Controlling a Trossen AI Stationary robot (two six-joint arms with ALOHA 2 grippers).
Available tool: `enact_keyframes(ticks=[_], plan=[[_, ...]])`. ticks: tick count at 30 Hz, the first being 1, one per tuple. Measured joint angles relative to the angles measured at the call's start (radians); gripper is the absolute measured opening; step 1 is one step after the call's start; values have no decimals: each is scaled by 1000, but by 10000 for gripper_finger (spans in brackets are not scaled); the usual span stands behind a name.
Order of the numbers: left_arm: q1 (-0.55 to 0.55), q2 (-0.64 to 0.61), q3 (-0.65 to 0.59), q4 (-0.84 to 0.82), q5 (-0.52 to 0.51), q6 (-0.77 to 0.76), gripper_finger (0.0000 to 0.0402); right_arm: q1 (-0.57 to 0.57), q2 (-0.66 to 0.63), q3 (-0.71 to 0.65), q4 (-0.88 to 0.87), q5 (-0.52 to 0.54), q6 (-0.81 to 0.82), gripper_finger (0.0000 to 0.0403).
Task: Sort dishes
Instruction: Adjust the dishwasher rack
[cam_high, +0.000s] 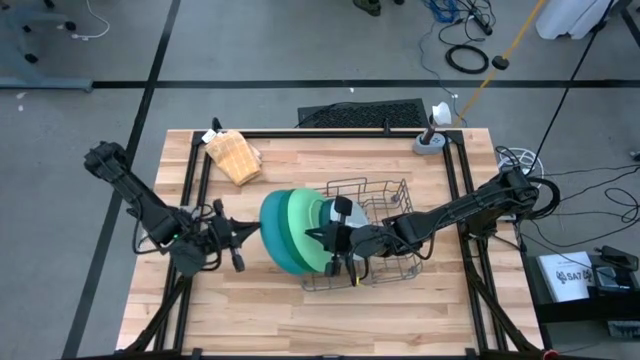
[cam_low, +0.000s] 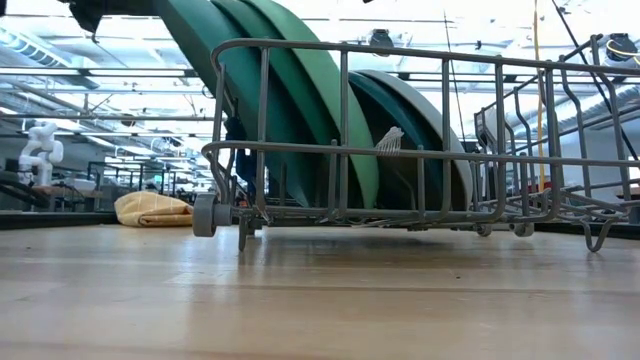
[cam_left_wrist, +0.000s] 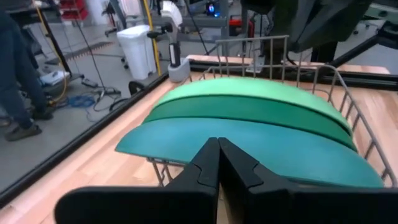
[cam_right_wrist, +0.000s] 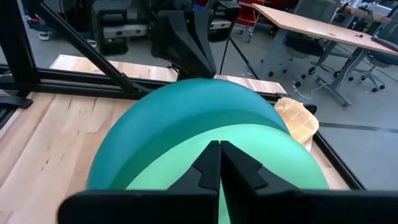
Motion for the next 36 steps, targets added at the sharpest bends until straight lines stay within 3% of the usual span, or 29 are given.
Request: enact_keyframes(ticks=[12, 20, 25, 29, 33, 36], plan=[[84, 57, 3, 44, 80, 9, 8, 1, -1, 0, 0, 0, 4, 2], [35, 17, 35, 120, 95, 205, 8, 21, -1, 0, 0, 1, -40, 2], [4, -15, 39, 103, 84, 230, 8, 69, -44, 0, -60, 1, -71, 2], [-45, -38, 39, 70, 35, 215, 8, 123, -114, 0, -252, 30, 67, 2], [-102, -72, 39, 39, -29, 206, 8, 189, -124, 0, -516, 19, 331, 2], [-135, -106, 39, -11, -48, 170, 8, 227, -88, 0, -658, -52, 554, 3]])
